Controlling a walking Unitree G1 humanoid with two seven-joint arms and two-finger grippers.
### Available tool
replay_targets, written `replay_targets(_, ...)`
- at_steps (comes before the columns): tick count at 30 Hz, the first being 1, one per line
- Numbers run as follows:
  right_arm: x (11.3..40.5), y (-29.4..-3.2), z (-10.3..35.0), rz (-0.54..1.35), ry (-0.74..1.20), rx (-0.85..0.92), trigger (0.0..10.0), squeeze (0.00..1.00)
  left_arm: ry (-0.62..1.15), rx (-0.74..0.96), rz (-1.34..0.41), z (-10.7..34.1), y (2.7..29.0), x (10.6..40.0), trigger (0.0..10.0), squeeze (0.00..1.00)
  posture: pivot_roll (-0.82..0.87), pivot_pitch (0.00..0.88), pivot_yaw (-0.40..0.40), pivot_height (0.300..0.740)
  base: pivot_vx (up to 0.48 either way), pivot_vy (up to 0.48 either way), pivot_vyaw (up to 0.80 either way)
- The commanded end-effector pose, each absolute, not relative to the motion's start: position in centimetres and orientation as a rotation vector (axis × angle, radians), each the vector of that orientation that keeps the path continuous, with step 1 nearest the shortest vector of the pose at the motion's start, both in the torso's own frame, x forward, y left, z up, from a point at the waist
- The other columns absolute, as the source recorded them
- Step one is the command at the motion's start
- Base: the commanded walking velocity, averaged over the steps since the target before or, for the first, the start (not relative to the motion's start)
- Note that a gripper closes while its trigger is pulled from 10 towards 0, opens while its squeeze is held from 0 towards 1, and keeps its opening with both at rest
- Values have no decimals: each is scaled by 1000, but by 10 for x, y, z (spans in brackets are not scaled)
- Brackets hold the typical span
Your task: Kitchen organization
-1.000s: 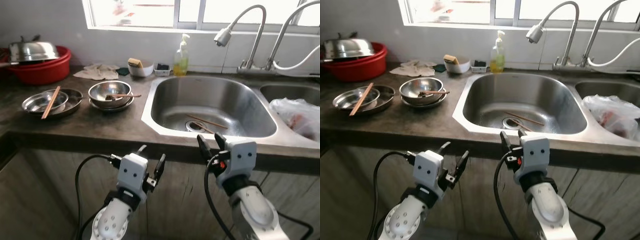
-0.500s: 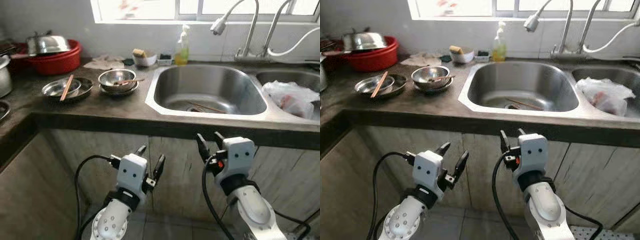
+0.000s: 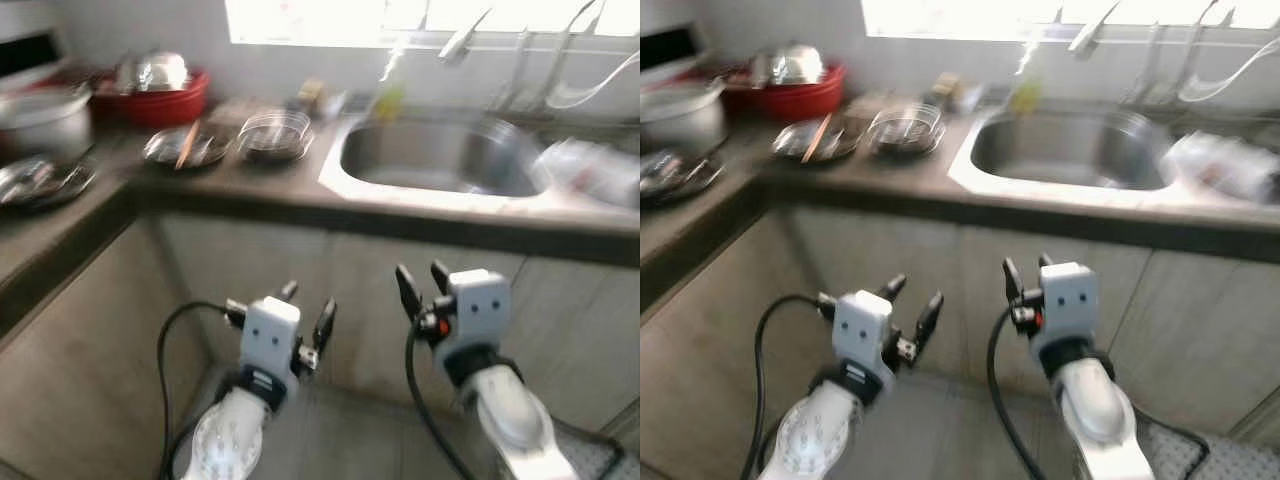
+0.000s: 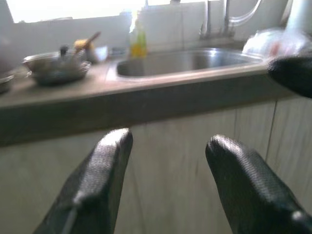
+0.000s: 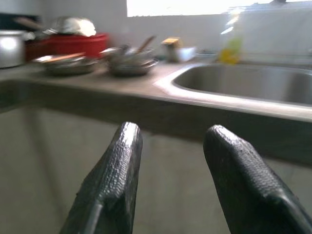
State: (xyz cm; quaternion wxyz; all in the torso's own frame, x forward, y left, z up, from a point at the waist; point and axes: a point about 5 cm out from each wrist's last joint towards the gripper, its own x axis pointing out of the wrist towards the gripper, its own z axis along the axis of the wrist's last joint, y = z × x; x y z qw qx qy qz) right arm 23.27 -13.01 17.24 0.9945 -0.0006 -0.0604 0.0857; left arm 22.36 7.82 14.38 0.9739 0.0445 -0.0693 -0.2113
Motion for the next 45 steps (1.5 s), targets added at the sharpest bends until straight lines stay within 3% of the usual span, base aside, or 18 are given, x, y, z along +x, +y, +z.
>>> replay_targets(1,232,-128,175,176,-135,4,10000,0,-161,100,-422,149,77,227,10000,0,97,52,8,740,0,0,800)
replay_targets(8,233,-127,176,188,-136,1,10000,0,-171,135,-422,149,77,227,10000,0,98,53,7,740,0,0,800)
replay_targets(45,255,-141,203,180,-257,-17,10000,0,-170,127,-425,147,77,232,10000,0,98,39,12,740,282,0,800)
